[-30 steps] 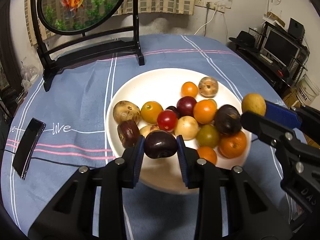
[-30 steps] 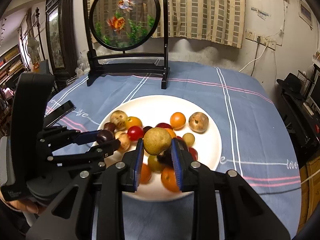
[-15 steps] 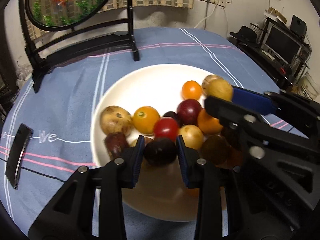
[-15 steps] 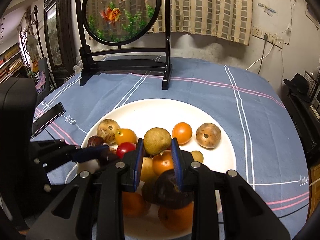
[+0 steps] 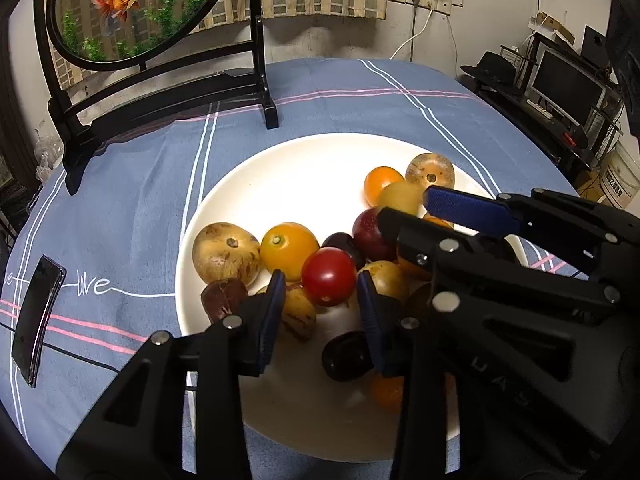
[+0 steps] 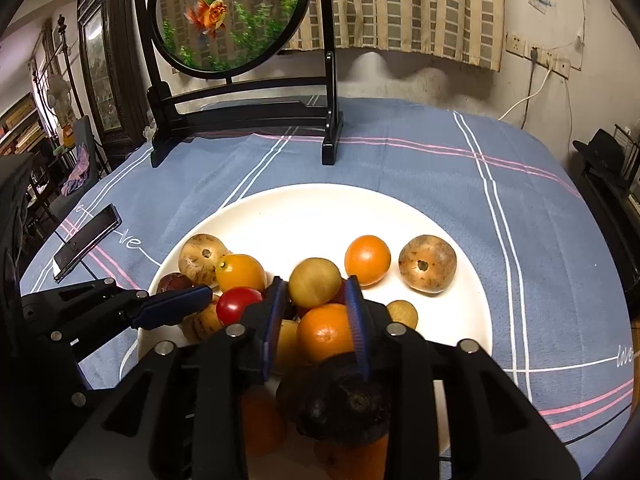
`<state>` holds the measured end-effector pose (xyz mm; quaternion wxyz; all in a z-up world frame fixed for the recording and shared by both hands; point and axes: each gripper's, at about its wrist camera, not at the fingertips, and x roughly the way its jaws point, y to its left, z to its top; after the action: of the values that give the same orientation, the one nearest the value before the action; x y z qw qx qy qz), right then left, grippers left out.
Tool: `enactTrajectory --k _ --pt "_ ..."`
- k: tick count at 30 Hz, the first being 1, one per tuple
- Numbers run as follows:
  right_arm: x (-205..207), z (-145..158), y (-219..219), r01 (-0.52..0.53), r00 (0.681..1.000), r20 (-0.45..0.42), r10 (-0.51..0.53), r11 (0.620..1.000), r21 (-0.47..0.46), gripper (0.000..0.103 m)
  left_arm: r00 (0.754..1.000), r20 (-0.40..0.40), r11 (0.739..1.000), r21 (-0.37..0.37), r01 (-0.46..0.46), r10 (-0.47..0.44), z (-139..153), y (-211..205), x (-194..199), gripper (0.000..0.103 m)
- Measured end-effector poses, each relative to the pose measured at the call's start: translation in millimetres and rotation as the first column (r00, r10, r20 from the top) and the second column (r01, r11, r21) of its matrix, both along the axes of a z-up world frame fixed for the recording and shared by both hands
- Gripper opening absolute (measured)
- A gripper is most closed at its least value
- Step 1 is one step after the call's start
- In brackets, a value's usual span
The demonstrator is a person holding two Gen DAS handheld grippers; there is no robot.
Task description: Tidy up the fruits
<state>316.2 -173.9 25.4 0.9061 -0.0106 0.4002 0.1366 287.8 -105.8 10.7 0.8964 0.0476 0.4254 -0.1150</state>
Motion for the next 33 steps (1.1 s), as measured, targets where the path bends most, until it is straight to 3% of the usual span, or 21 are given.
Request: enactTrajectory --k 2,6,8,11,14,21,33 --pt "-1 0 0 0.004 1.0 0.003 -0.004 1.0 0.004 0.051 1.0 0.001 1.0 0.006 -0.011 0.011 0 1 0 0.046" --pt "-4 3 -1 0.015 1.0 0.015 -0.015 1.0 0.008 0.052 1.0 -0.006 1.0 -0.012 -0.012 0.012 1 2 -1 0.049" --pt "-6 4 -2 0.017 1.0 0.018 -0.017 1.0 0.012 0.052 1.0 -0.005 1.0 -0.02 -0.011 0.01 2 2 -2 0.061" --pt "-11 8 -4 0.023 0.999 0.027 -0.024 1.0 0.017 0.052 1.0 0.019 1.0 -0.013 -0.01 0.01 7 1 -7 0.063" --pt "-16 11 -7 0.032 0.999 0.029 -0.033 0.999 0.025 0.052 0.999 0.04 1.0 -0.001 -0.021 0.021 12 1 -13 0.077" --pt "-33 20 -17 0.072 0.996 0.047 -0.073 0.997 0.023 0.055 0.997 0.056 0.999 0.0 -0.045 0.045 22 7 -25 0.087" --pt "-86 24 -37 0.145 0.988 0.051 -0.144 0.989 -0.013 0.06 0.995 0.044 0.996 -0.007 -0.085 0.085 24 25 -62 0.088"
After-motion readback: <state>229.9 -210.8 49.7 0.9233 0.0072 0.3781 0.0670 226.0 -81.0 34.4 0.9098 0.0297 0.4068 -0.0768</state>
